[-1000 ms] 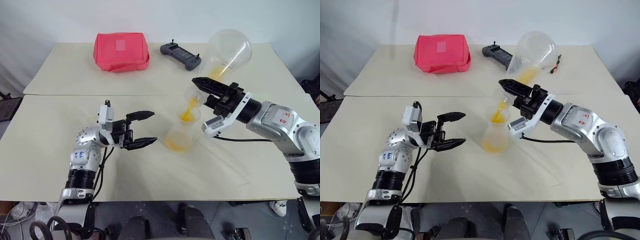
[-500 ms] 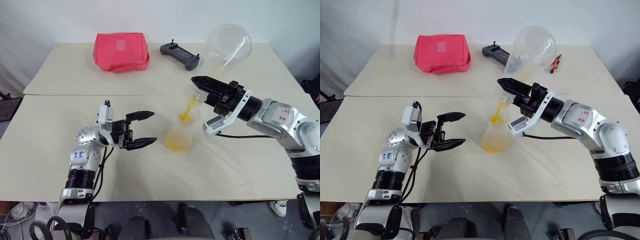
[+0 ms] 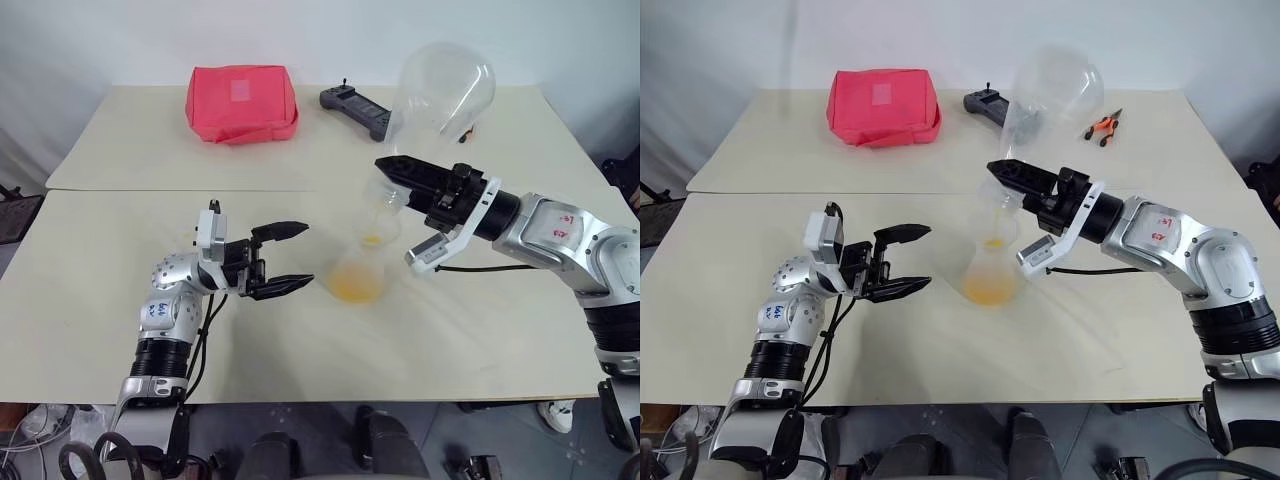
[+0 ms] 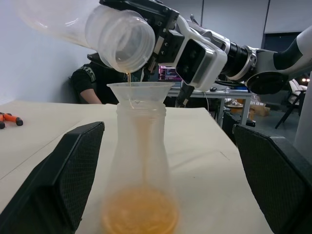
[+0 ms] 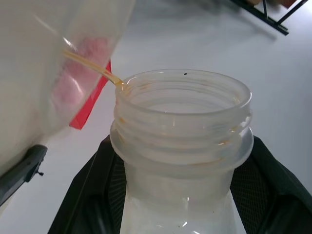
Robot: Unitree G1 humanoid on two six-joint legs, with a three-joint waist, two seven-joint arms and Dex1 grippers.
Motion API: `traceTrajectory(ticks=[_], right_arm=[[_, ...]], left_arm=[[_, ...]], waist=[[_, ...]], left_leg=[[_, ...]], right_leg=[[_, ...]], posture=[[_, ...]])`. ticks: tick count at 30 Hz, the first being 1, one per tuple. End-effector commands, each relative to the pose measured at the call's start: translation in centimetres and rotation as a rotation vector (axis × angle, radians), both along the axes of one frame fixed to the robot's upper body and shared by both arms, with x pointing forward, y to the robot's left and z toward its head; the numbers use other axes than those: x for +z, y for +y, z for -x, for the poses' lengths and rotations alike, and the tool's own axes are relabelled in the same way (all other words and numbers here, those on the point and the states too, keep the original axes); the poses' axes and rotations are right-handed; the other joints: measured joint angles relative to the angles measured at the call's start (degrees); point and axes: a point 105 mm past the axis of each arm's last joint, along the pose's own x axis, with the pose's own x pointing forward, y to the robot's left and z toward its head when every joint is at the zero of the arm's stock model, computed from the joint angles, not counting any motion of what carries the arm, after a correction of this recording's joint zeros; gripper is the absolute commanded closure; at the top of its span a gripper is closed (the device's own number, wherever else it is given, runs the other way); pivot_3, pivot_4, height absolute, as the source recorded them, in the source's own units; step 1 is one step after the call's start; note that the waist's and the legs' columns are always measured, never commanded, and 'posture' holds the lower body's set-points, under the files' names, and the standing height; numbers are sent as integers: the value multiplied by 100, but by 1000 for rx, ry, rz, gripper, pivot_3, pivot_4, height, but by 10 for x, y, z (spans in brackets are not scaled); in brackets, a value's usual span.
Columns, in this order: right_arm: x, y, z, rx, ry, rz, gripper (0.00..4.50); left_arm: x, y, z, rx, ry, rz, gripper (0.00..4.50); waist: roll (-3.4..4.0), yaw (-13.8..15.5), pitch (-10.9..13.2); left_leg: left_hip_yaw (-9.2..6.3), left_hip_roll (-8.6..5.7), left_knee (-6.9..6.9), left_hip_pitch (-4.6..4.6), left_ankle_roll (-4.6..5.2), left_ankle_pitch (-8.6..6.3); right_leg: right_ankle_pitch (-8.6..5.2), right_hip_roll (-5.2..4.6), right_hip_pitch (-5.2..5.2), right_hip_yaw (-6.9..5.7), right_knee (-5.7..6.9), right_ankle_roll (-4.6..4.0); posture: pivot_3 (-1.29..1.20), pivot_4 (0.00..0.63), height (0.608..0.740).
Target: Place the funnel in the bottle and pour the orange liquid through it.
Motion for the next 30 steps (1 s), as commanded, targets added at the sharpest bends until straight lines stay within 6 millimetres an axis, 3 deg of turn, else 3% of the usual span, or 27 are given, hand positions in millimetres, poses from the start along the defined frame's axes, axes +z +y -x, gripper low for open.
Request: traceTrajectory(ticks=[1, 18, 24, 30], right_arm=[[15, 2, 7, 36, -65, 5, 2049], [21, 8, 9, 31, -24, -88, 2049], [52, -18, -1, -8, 299, -653, 2049], [52, -54, -17, 51, 788, -1228, 2049]], left_arm=[[11, 1, 2, -4, -41, 10, 0], [13, 7, 1, 7, -50, -2, 0], [13, 10, 0, 24, -56, -8, 0], [14, 11, -3, 50, -55, -15, 0]], waist=[[0, -1, 0], [0, -9, 0], [-2, -27, -1], [-1, -17, 0]], left_leg=[[0, 0, 0, 0, 0, 0], [0, 1, 0, 0, 0, 0], [-2, 4, 7, 1, 0, 0], [-11, 36, 21, 3, 0, 0]], right_leg=[[0, 0, 0, 0, 0, 0], [0, 0, 0, 0, 1, 0], [0, 1, 4, -4, 6, 0], [0, 1, 17, -17, 9, 0]], posture=[[0, 150, 740], [0, 150, 740], [0, 150, 740], [0, 150, 740]])
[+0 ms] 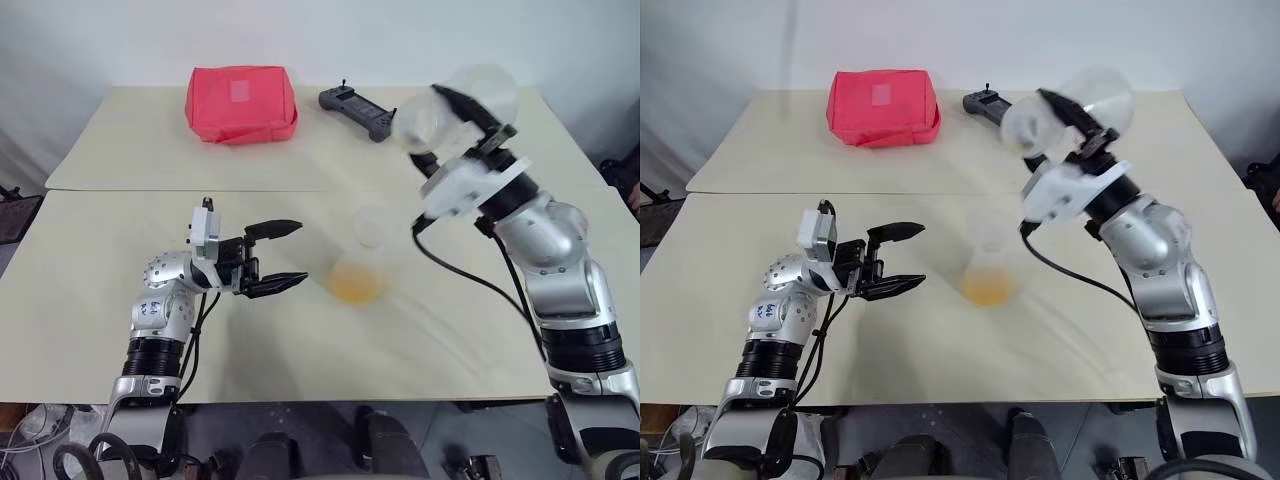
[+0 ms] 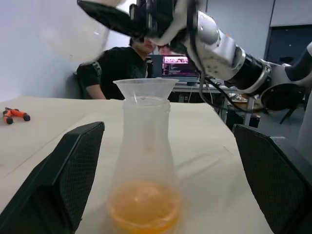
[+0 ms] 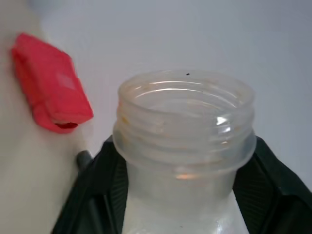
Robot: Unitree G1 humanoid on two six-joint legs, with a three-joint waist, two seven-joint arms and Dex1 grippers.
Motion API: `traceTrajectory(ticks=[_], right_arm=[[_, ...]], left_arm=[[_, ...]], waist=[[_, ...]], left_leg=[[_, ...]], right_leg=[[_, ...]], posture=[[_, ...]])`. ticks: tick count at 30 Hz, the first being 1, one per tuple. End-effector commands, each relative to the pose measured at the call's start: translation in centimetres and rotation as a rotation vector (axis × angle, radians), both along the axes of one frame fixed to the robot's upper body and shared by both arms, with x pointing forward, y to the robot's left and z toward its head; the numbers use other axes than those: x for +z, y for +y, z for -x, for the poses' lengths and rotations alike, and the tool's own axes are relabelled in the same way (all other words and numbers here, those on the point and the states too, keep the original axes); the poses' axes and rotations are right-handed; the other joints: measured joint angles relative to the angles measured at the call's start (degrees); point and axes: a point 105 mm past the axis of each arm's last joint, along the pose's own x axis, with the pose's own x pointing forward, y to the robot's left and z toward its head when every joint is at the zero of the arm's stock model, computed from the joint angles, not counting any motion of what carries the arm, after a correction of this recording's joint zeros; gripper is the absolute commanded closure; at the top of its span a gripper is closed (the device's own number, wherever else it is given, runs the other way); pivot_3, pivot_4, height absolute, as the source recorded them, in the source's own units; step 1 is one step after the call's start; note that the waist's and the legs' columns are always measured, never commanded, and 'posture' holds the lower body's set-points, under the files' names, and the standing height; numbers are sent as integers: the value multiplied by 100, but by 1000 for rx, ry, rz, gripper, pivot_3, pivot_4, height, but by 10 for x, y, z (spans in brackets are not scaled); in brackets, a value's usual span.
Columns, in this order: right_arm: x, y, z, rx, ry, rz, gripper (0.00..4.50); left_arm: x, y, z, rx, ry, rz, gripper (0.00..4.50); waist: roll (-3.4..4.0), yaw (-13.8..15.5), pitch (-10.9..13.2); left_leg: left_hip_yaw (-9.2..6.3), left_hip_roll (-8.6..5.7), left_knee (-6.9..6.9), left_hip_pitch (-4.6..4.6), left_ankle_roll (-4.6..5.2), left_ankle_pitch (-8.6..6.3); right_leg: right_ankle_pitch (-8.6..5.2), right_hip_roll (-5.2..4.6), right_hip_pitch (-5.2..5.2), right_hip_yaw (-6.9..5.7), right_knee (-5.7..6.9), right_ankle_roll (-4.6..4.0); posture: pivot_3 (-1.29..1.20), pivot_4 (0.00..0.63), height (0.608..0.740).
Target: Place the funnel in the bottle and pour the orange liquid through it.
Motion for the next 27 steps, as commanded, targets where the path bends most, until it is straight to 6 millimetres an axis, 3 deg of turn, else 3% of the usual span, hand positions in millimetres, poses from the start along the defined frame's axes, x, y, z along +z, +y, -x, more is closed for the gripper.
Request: traceTrajectory(ticks=[1, 7, 15, 20, 26, 27], right_arm=[[7, -23, -3, 61, 192, -343, 2049], [-31, -50, -21, 49, 487, -679, 2049], [-70, -92, -23, -72, 560, -830, 2049], [-80, -100, -18, -83, 564, -890, 2049], [-81, -96, -8, -27, 561, -898, 103], [-80, -96, -7, -21, 556, -893, 44]], left_arm=[[12, 2, -2, 23, -53, 2, 0], [12, 2, -7, 73, -42, -13, 0], [14, 4, -17, 169, -11, -22, 0], [13, 5, -23, 222, 28, -49, 0], [24, 9, -26, 240, 59, -19, 0], [25, 10, -27, 245, 56, -18, 0]], waist=[[0, 5, 0], [1, 41, 0], [1, 34, 0], [1, 31, 0], [1, 34, 0], [1, 33, 0]], left_leg=[[-1, 2, 2, 1, 0, 0], [-5, -1, 4, 2, -2, 1], [-7, -41, -12, 1, -2, 1], [-4, -40, -11, 3, -2, 1], [-5, -41, -11, 5, -3, 1], [-4, -41, -10, 6, -2, 1]], right_leg=[[0, 0, 2, -2, 2, 0], [0, 1, 1, -4, 10, -2], [0, -6, -4, 0, 4, -2], [0, -6, -5, 2, 6, -1], [1, -6, -4, 7, 8, 0], [1, -6, -5, 9, 8, 0]], posture=[[0, 150, 740], [0, 150, 740], [0, 150, 740], [0, 150, 740], [0, 150, 740], [0, 150, 740]])
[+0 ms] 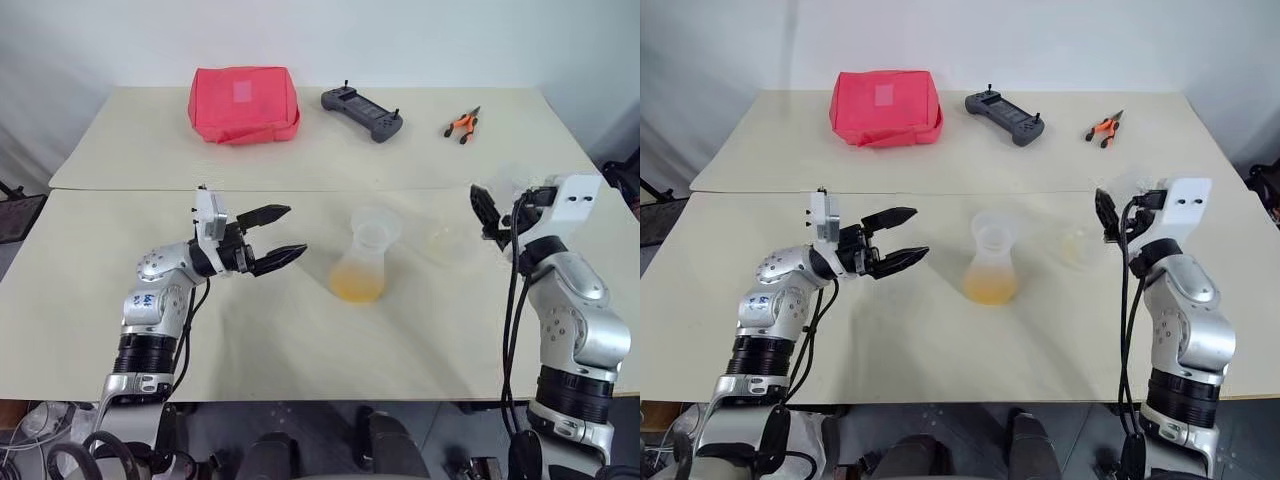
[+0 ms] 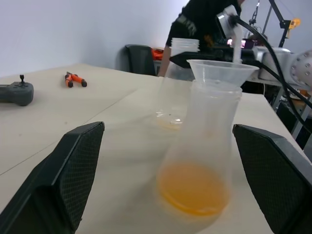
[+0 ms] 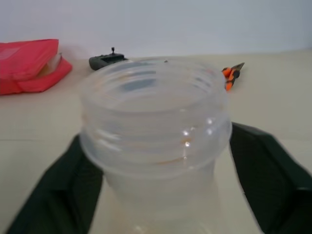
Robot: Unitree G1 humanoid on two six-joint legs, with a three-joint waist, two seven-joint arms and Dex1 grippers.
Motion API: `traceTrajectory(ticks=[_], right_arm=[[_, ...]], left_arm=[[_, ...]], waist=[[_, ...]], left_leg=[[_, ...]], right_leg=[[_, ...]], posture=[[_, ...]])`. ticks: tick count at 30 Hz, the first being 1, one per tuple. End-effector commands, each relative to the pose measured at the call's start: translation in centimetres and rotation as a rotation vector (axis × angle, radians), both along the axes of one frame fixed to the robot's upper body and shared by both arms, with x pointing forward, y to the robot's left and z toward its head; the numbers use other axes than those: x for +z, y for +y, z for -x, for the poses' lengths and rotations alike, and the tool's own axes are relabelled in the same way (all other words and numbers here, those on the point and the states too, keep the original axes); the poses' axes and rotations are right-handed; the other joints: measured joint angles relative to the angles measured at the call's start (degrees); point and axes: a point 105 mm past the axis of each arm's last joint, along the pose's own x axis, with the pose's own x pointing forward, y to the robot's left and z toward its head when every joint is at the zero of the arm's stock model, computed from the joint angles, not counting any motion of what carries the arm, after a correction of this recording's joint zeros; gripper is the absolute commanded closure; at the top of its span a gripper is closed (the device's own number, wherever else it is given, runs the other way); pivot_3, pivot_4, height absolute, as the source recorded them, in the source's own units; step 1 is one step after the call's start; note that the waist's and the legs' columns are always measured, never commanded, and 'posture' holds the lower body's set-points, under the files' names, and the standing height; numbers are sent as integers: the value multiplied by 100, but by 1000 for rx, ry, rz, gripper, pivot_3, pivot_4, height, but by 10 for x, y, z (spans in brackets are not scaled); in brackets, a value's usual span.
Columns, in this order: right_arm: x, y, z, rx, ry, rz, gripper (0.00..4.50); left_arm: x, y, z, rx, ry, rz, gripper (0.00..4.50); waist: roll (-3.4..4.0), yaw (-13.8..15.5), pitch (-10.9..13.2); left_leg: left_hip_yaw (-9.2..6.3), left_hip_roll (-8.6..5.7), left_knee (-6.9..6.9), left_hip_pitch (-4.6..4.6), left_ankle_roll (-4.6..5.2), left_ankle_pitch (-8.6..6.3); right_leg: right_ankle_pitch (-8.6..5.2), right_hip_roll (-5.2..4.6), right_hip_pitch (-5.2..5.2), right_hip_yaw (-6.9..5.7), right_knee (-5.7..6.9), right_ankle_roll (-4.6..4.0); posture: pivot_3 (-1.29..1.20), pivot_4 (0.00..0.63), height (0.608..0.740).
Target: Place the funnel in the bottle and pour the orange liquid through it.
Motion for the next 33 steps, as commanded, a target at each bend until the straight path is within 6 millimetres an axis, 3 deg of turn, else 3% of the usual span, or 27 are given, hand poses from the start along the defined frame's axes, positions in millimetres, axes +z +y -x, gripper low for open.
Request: traceTrajectory(ticks=[1, 8, 12, 15, 18, 21, 27, 29, 33], right_arm=[[26, 1, 10, 10, -107, 18, 44], [42, -1, 10, 34, -165, 75, 44], [63, 4, 14, 90, -233, 117, 44], [76, 12, 20, 171, -271, 161, 44], [82, 31, 45, 386, -268, 262, 44], [65, 38, 76, 620, -183, 365, 44], [0, 8, 117, 827, 99, 489, 44], [-23, -7, 125, 842, 170, 509, 44], [-41, -19, 124, 847, 197, 489, 44]], left_arm=[[20, 4, 0, 17, -65, 3, 0], [15, 2, 1, 11, -49, -58, 0], [16, 0, 9, -44, -52, -40, 0], [15, -1, 12, -65, -28, -41, 0], [17, 4, 14, -72, -28, -47, 0], [11, 12, 20, -99, -22, -102, 0], [-8, 36, 35, -153, 41, -209, 0], [-17, 47, 41, -170, 77, -234, 0], [-22, 60, 43, -161, 79, -235, 0]], waist=[[0, -1, 0], [0, 7, 0], [0, 2, 0], [0, 7, 0], [0, 27, 0], [-1, 40, 0], [-4, 60, 2], [-8, 57, 4], [-13, 49, 7]], left_leg=[[0, 0, 0, 1, 0, 0], [0, -1, -1, 1, 0, 0], [2, -1, -2, 0, 0, 0], [3, 0, -2, 0, 0, 0], [1, 0, -2, -2, 0, 0], [-6, 0, -8, -5, 0, 0], [-6, -3, -7, 1, 14, -7], [-6, -2, -6, 13, 16, -9], [-7, -1, -7, 34, 20, -10]], right_leg=[[0, 0, 0, 0, 0, 0], [0, 0, 0, -1, -2, 0], [0, -1, 0, -1, -2, 0], [0, -1, -1, 0, -2, 0], [0, -1, -1, -2, -4, 0], [0, -1, 1, -12, -15, 0], [3, -4, 21, -18, -32, 6], [4, -4, 36, -18, -36, 7], [4, -15, 38, -13, -32, 8]], posture=[[0, 150, 740], [0, 150, 740], [0, 150, 740], [0, 150, 740], [0, 150, 740], [0, 150, 740], [0, 150, 740], [0, 150, 740], [0, 150, 740]])
